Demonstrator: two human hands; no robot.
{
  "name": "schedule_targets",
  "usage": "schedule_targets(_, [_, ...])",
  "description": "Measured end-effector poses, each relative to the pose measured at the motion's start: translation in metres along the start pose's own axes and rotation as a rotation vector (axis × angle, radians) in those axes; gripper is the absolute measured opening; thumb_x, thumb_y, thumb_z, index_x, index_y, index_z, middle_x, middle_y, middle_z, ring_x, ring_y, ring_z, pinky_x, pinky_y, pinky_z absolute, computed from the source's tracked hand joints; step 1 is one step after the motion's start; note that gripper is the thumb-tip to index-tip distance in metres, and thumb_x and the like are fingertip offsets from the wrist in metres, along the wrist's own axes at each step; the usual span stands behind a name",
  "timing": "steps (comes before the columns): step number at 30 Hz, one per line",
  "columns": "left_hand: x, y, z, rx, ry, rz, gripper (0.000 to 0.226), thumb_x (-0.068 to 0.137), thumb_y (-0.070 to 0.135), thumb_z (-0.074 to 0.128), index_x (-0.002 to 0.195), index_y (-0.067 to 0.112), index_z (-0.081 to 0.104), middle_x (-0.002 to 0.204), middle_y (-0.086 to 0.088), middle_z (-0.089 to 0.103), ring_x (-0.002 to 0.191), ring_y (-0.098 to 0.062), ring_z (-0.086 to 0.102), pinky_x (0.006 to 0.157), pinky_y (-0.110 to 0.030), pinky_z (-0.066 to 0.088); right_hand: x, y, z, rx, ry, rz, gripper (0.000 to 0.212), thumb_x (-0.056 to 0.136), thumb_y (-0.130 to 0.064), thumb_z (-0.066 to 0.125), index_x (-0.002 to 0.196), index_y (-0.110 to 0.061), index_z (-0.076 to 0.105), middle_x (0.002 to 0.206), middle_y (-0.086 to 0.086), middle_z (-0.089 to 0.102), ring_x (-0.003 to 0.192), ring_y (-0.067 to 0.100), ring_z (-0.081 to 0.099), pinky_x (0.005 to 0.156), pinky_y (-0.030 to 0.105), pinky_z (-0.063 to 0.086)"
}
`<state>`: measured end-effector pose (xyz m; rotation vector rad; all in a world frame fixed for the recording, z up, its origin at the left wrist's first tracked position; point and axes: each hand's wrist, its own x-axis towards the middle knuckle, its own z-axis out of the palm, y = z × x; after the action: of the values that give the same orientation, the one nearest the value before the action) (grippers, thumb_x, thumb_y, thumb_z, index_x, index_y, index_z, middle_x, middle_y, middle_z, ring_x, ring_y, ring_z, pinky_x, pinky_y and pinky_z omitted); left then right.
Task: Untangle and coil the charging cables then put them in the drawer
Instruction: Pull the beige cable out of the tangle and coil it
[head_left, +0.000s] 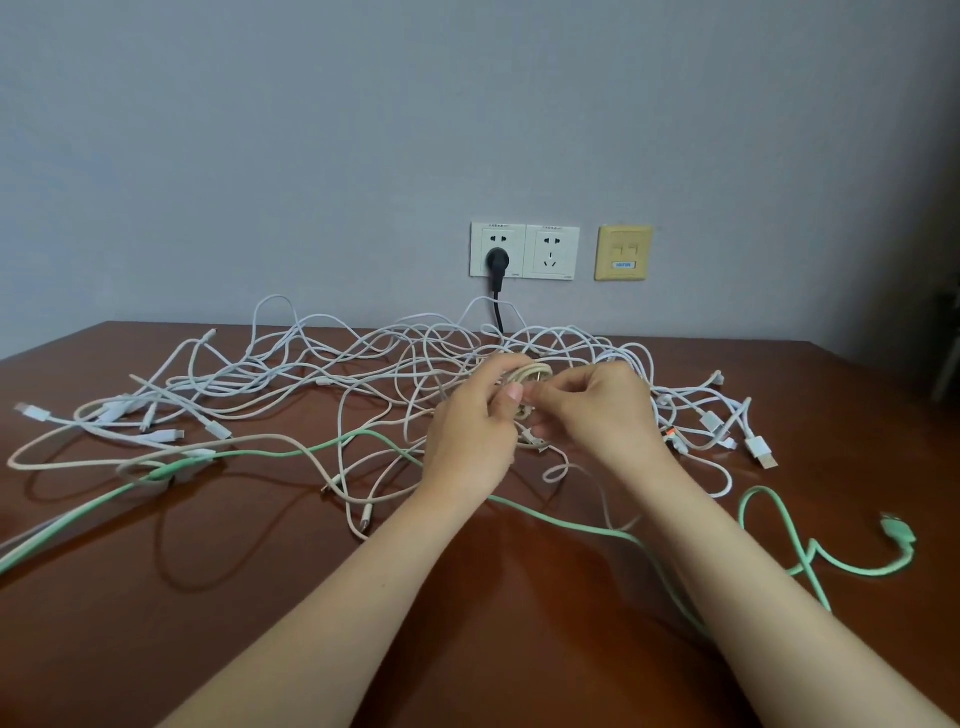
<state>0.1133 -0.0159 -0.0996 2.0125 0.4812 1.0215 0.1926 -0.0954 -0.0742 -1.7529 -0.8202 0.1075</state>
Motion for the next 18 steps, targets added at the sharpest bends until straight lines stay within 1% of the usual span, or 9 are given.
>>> schedule_targets(3, [0.002,-0.001,-0.002,0.021,-0.017,0.011,0.030,0.096,0.016,0.043,0.105,0.040,0.057,0.081,0.003,0.064,0.058,-0.021,0.051,0.071,-0.039,0.051,-0.001,0.001,0.001,0.020,-0.008,0.010,0.032,0.079,-0.023,0.073,0.054,-0.005,0.065,0.053,0.013,0.065,0.056,0.026,0.062,0.073,0.046,0.056])
schedule_targets(6, [0.003,0.002,-0.004,-0.011,-0.024,0.020,0.028,0.097,0.015,0.042,0.098,0.041,0.051,0.077,0.008,0.063,0.039,-0.004,0.048,0.054,-0.020,0.044,-0.001,-0.002,-0.001,0.156,-0.052,0.107,0.032,0.081,-0.022,0.072,0.058,-0.004,0.060,0.055,0.010,0.059,0.051,0.019,0.059,0.060,0.035,0.055])
schedule_targets(8, [0.002,0.006,-0.004,-0.108,-0.029,-0.001,0.029,0.098,0.013,0.042,0.096,0.040,0.049,0.076,0.008,0.061,0.030,-0.003,0.043,0.043,-0.011,0.037,-0.001,-0.001,0.002,0.257,-0.010,0.157,0.029,0.079,-0.022,0.074,0.061,-0.011,0.054,0.056,0.005,0.057,0.055,0.021,0.060,0.060,0.035,0.054])
schedule_targets(10, [0.002,0.007,-0.003,-0.169,-0.028,-0.014,0.033,0.098,0.013,0.041,0.091,0.044,0.048,0.078,0.004,0.062,0.028,-0.004,0.041,0.041,-0.012,0.036,0.001,0.002,0.005,0.260,0.076,0.124,0.026,0.077,-0.022,0.076,0.074,-0.015,0.051,0.068,0.003,0.058,0.063,0.022,0.061,0.066,0.035,0.053])
schedule_targets(12, [0.002,0.007,-0.002,-0.210,-0.029,-0.041,0.034,0.099,0.014,0.042,0.089,0.046,0.048,0.077,0.002,0.062,0.028,-0.004,0.041,0.039,-0.014,0.036,-0.001,0.001,0.008,0.338,0.048,0.104,0.025,0.082,-0.016,0.070,0.095,-0.011,0.050,0.086,0.007,0.059,0.070,0.017,0.060,0.059,0.022,0.053])
schedule_targets(13, [0.002,0.007,-0.002,-0.239,-0.027,-0.065,0.033,0.099,0.014,0.042,0.089,0.046,0.049,0.076,0.001,0.062,0.028,-0.005,0.041,0.037,-0.014,0.034,-0.002,0.001,0.010,0.405,0.003,0.116,0.026,0.084,-0.013,0.067,0.105,-0.008,0.052,0.094,0.011,0.060,0.074,0.017,0.061,0.058,0.020,0.053])
schedule_targets(14, [0.002,0.007,-0.001,-0.267,-0.028,-0.090,0.032,0.099,0.015,0.042,0.091,0.045,0.050,0.075,0.000,0.061,0.029,-0.006,0.041,0.036,-0.012,0.032,-0.002,0.001,0.010,0.454,-0.039,0.126,0.026,0.087,-0.012,0.064,0.109,-0.003,0.055,0.100,0.016,0.062,0.079,0.021,0.063,0.062,0.024,0.055])
schedule_targets(16, [0.001,0.006,-0.001,-0.296,-0.041,-0.121,0.026,0.099,0.017,0.042,0.097,0.041,0.051,0.075,-0.002,0.062,0.031,-0.009,0.042,0.035,-0.011,0.030,-0.001,0.002,0.010,0.466,-0.065,0.122,0.020,0.089,-0.010,0.061,0.103,0.003,0.063,0.101,0.026,0.066,0.081,0.028,0.064,0.072,0.036,0.056])
schedule_targets(18, [0.000,0.007,0.000,-0.324,-0.056,-0.123,0.022,0.099,0.017,0.043,0.104,0.036,0.053,0.074,0.000,0.062,0.032,-0.010,0.043,0.035,-0.011,0.030,0.000,0.003,0.009,0.474,-0.042,0.123,0.018,0.088,-0.012,0.062,0.095,0.004,0.066,0.097,0.031,0.066,0.078,0.032,0.063,0.072,0.039,0.054])
